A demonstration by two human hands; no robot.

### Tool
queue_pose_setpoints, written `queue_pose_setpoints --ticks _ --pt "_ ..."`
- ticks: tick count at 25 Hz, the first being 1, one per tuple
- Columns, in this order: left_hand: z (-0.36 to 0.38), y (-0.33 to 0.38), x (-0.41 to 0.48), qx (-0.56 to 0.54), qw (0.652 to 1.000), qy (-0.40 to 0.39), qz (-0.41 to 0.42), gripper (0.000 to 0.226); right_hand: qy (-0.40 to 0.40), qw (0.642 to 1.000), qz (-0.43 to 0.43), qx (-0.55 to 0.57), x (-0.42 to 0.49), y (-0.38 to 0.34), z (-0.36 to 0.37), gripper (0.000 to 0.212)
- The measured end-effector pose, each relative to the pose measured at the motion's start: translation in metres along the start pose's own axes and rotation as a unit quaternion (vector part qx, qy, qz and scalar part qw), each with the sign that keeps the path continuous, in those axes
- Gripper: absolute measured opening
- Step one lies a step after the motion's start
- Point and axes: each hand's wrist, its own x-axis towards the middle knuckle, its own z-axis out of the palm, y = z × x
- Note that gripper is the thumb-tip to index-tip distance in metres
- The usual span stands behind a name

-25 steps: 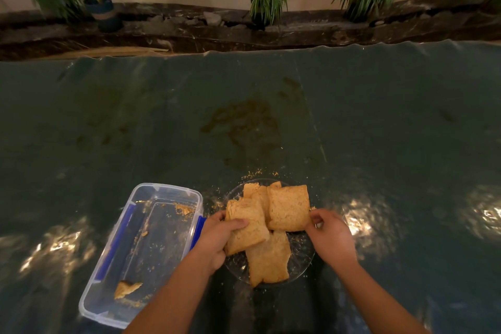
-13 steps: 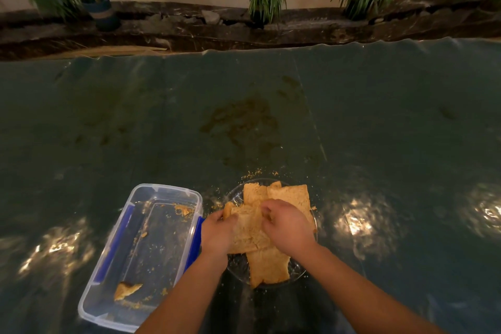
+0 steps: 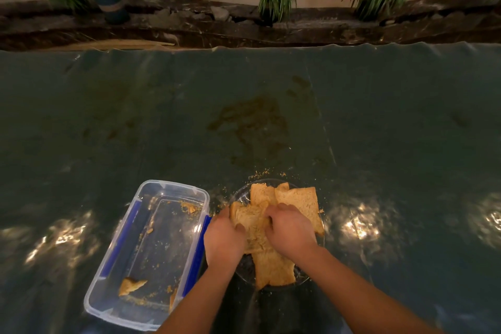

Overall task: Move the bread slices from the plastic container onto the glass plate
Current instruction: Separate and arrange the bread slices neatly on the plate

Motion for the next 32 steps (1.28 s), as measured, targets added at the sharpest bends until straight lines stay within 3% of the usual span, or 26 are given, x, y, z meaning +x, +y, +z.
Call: queue_pose_setpoints --ticks 9,12,18,22,25,27,32 --pt "0.0 -0.003 -0.014 -0.017 0.998 -0.034 0.041 0.017 0.0 1.0 0.007 0.007 0.005 -0.001 0.003 0.018" --pt "-0.004 -0.004 -0.013 -0.032 0.998 -0.046 0.041 0.02 0.033 0.998 0.009 0.049 -0.001 0.005 -0.003 0.014" --pt "-0.007 -0.009 -0.015 -0.063 0.994 -0.076 0.041 0.032 0.099 0.976 0.115 0.157 -0.021 0.046 -0.023 0.021" --pt "-0.008 -0.01 -0.018 -0.074 0.992 -0.089 0.046 0.038 0.101 0.984 0.039 0.143 -0.03 0.031 -0.022 0.016" --pt "-0.007 -0.009 -0.026 -0.073 0.992 -0.075 0.074 0.024 0.064 0.994 -0.057 0.071 -0.046 0.018 -0.005 0.017" --pt "-0.005 -0.009 -0.031 -0.063 0.993 -0.056 0.087 0.019 0.041 0.997 -0.063 0.023 -0.056 0.018 0.005 0.02" --pt "-0.003 -0.014 -0.035 -0.064 0.992 -0.066 0.081 0.026 0.016 0.997 -0.036 0.067 -0.068 0.016 0.021 0.023"
